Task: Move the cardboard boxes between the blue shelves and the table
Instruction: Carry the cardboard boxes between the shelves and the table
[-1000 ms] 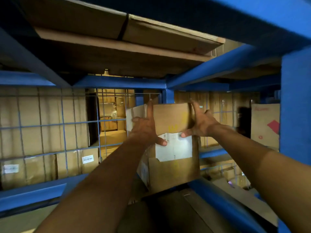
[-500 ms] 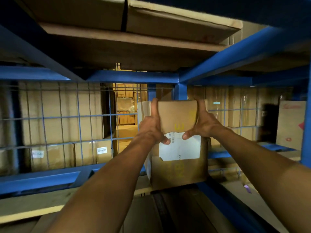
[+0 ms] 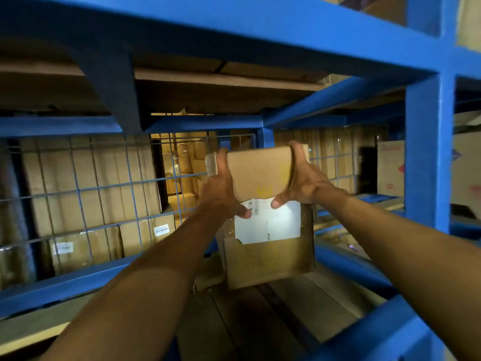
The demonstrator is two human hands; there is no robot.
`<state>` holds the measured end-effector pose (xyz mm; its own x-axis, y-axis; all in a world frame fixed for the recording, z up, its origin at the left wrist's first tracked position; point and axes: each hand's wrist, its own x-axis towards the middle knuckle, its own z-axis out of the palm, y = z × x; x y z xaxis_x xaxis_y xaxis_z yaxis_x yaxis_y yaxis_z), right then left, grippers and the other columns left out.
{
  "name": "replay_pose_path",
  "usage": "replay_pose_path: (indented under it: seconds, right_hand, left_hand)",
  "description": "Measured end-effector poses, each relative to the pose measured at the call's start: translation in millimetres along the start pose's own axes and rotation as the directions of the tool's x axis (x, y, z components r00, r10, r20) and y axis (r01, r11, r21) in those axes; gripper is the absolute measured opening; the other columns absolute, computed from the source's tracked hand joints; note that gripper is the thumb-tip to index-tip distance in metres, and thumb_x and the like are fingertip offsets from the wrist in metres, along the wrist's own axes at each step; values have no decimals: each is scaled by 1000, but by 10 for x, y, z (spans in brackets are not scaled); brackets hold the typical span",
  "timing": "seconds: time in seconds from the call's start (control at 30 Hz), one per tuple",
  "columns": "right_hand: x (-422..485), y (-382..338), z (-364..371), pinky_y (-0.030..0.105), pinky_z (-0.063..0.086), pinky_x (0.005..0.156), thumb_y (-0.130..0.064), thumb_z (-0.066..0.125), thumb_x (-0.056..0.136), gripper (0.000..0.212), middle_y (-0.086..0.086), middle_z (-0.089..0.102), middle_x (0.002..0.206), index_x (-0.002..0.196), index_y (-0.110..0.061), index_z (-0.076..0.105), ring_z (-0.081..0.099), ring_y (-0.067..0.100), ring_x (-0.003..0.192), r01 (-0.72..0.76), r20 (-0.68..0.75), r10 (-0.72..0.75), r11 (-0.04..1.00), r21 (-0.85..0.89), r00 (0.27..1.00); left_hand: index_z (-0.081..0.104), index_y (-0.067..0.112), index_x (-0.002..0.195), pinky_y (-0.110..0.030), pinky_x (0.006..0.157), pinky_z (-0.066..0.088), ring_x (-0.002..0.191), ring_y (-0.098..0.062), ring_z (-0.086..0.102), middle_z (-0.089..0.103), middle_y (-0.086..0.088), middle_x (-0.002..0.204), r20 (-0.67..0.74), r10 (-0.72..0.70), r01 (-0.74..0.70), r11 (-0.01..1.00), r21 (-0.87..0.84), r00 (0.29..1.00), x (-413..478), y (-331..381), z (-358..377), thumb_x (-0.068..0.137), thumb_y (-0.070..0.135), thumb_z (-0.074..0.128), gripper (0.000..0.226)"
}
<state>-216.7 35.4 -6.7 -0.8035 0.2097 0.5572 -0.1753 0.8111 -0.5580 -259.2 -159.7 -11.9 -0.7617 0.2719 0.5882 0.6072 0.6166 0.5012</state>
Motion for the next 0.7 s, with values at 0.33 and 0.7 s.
replay_pose_path:
  seconds: [0.33,0.7]
  right_hand:
    - [-1176,-894,-488,55,36,104,-25,98,50,136,15,45,137,148,-35,4,42,41,127,-73,-96,63,991,-108,993]
    - [-2627,-1595,-1184,52,41,95,-41,100,40,143,19,48,131,145,-42,3,48,44,118,-229,-243,181,956,-185,953]
  left_hand:
    - [-8,42,143,-54,91,50,116,-38,53,48,-12,133,7,76,-75,994,-82,997,-992,362,-742,48,10,95,144]
    - [-14,48,140,-57,84,52,109,-45,55,53,-19,124,104,177,-169,982,-85,979,-2032,1040,-1344,43,17,98,152]
